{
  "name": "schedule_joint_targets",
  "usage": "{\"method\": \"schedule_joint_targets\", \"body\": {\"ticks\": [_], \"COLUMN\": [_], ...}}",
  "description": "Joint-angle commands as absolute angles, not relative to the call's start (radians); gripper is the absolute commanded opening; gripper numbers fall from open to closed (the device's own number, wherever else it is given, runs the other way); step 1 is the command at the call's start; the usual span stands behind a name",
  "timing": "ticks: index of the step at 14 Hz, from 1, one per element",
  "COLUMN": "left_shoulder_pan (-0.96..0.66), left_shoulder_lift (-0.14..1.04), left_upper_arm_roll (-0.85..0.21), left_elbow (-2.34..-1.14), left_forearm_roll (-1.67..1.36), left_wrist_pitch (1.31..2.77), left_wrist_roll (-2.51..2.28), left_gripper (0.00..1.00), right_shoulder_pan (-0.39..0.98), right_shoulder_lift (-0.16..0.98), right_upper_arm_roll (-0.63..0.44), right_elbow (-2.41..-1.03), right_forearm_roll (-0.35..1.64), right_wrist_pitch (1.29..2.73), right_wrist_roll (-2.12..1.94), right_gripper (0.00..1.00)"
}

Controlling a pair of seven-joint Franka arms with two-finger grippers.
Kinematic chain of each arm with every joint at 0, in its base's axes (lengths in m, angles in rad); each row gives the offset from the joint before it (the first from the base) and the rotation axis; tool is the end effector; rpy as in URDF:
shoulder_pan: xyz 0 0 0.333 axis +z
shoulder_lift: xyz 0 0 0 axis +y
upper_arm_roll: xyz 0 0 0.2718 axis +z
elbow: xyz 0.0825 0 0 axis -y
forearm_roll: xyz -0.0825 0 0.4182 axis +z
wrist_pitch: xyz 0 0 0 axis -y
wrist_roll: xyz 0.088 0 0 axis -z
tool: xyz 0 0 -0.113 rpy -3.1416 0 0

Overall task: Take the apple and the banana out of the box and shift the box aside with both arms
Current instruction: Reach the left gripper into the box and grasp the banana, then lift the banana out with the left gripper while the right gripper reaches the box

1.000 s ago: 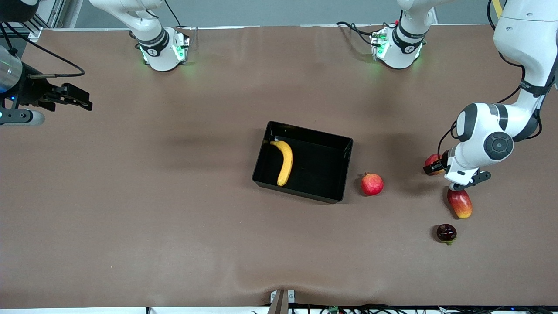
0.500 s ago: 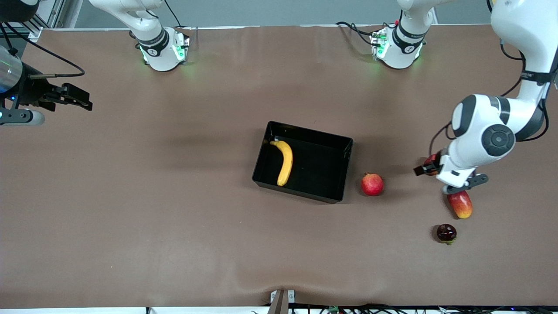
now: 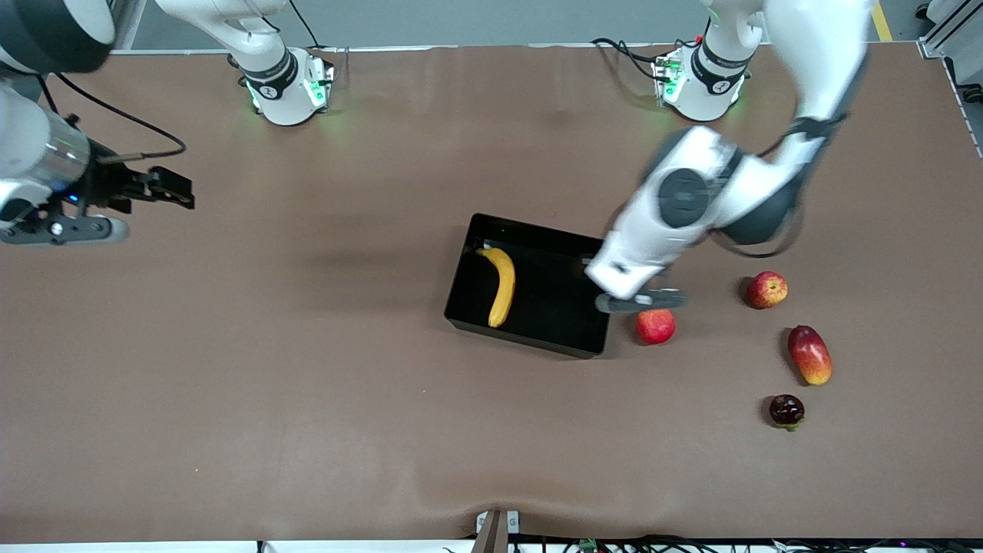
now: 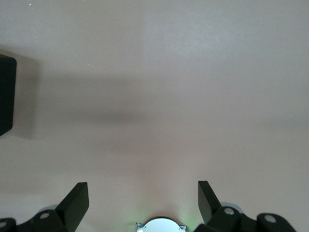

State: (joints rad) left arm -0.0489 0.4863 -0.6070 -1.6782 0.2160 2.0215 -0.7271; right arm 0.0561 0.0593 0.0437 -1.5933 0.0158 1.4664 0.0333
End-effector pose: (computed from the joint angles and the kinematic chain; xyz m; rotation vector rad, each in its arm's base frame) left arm 0.5546 -0.3747 0.2948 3.1087 0.0298 -0.1385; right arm 0.5845 0.0599 0.5202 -3.1202 -0.1043 0.2927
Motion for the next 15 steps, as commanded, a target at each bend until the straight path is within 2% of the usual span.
{"method": "schedule_joint_targets", "body": {"ticks": [1, 4, 9, 12, 13, 15], "left_shoulder_pan": [-0.133, -0.221, -0.423, -0.469, -0.465, -0.469], "left_shoulder_lift": [0.639, 0.725, 0.811, 0.836, 0.844, 0.845], "left_upper_arm_roll": [-0.601, -0.586, -0.424, -0.388, -0.388, -0.388], "left_elbow": [-1.560, -1.525, -1.483, -1.485, -1.485, -1.486], "left_forearm_roll": [0.299, 0.350, 0.360, 0.360, 0.365, 0.365], "left_wrist_pitch": [2.057, 2.121, 2.213, 2.235, 2.235, 2.235], "left_wrist_roll": [-0.741, -0.744, -0.752, -0.788, -0.770, -0.775], "left_gripper": [1.00, 1.00, 1.00, 1.00, 0.86, 0.39], "right_shoulder_pan": [0.071, 0.078, 0.084, 0.089, 0.097, 0.100], "right_shoulder_lift": [0.074, 0.078, 0.083, 0.084, 0.089, 0.097], "right_upper_arm_roll": [0.041, 0.041, 0.041, 0.041, 0.041, 0.041], "right_elbow": [-1.588, -1.589, -1.588, -1.588, -1.588, -1.589], "right_forearm_roll": [0.020, 0.020, 0.020, 0.020, 0.020, 0.020], "right_wrist_pitch": [1.476, 1.476, 1.477, 1.479, 1.479, 1.492], "right_wrist_roll": [0.061, 0.066, 0.066, 0.086, 0.089, 0.089], "right_gripper": [1.00, 1.00, 1.00, 1.00, 1.00, 1.00]}}
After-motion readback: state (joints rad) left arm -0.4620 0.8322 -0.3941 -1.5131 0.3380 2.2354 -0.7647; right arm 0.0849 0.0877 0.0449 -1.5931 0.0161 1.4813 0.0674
